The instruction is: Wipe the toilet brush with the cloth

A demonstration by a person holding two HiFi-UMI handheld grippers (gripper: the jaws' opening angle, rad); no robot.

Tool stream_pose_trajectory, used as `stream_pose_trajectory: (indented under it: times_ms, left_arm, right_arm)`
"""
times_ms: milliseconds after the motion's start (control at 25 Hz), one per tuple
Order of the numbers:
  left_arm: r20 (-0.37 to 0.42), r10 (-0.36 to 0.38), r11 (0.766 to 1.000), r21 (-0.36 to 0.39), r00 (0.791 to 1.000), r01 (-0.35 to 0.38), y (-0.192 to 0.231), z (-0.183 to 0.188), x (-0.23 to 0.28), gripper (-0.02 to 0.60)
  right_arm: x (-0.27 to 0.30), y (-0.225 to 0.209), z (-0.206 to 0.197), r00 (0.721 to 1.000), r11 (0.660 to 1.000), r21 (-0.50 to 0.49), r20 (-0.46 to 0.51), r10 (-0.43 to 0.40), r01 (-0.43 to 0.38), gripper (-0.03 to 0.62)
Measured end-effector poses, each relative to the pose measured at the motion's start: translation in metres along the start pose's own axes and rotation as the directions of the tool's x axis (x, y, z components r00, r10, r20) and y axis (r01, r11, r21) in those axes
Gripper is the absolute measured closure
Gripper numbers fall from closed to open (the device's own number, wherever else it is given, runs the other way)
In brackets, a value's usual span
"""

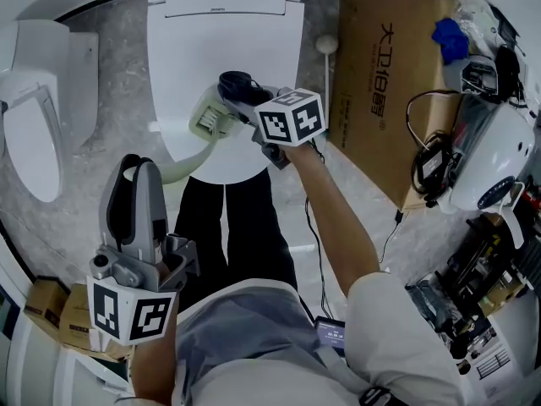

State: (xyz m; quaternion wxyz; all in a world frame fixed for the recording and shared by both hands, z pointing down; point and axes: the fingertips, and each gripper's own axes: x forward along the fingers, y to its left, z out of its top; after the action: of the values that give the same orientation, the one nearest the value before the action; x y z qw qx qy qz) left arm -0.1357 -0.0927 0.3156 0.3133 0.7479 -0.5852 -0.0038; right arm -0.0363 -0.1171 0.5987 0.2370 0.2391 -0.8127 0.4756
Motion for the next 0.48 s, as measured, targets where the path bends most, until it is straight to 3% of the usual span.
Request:
stream_pose_trajectory:
  times_ms: [480]
  left_arm:
    - [-0.002,-0.008,1.0,0.017,1.0,0.009,0.0,0.001,0.004,0.581]
  right_arm:
    - [0.016,-0.034,-0.017,0.999,0.995,0.079,-0.018,-0.052,0.053,0.477]
